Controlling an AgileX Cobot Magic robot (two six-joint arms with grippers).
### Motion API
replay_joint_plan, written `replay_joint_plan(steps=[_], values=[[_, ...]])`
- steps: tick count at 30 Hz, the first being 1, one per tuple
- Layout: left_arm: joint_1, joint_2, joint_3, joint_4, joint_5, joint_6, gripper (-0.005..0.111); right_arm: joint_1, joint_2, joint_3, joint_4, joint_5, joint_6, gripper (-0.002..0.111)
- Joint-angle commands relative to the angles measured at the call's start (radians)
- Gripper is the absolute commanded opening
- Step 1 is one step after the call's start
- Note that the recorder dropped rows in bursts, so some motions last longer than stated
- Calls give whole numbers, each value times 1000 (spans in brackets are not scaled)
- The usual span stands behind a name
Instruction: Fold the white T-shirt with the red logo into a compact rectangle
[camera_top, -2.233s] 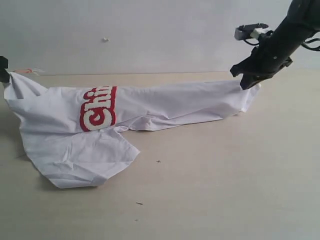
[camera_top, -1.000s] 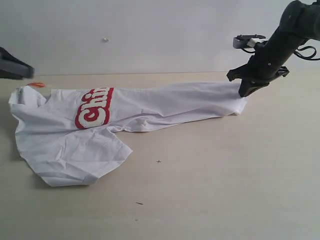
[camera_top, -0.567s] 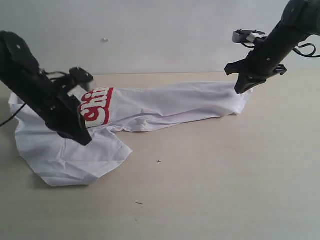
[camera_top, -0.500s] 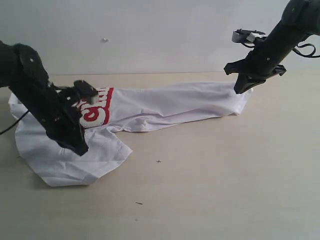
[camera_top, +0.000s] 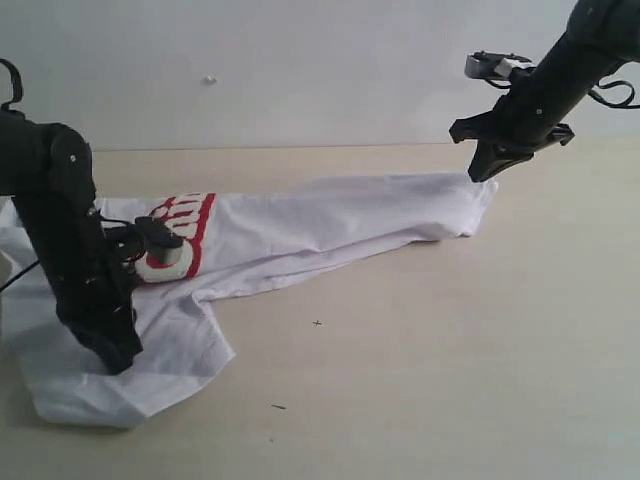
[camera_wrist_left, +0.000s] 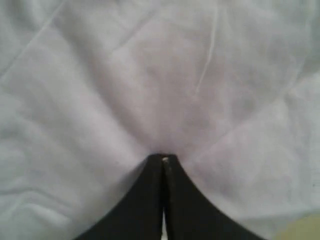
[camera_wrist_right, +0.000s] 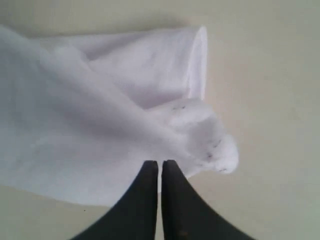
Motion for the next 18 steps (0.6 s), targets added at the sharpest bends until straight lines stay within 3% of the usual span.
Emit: replay_joint_plan(steps=[1,4,11,13,14,16,18], values=[[-1,-9,118,35,142,-8,0,2,-58,-8,33,41,-7,4],[-1,-42,154,35,216,-12,0,2,-83,-8,53,99,-15,4],[3,-200,153,15,145,12,0,2,-122,44,114,116,-43,4],[31,-324,132,-60,32,44,0,2,-122,109,171,116,-69,15],[65,-394,132,-138,-55,83,0,-1,-122,146,166,116,-71,30],[128,-462,132,-254,-105,143,0,-1,-122,176,114,116,-70,54],[172,-476,134,-316,-98,184,0,2,-122,176,16,116,-73,59]])
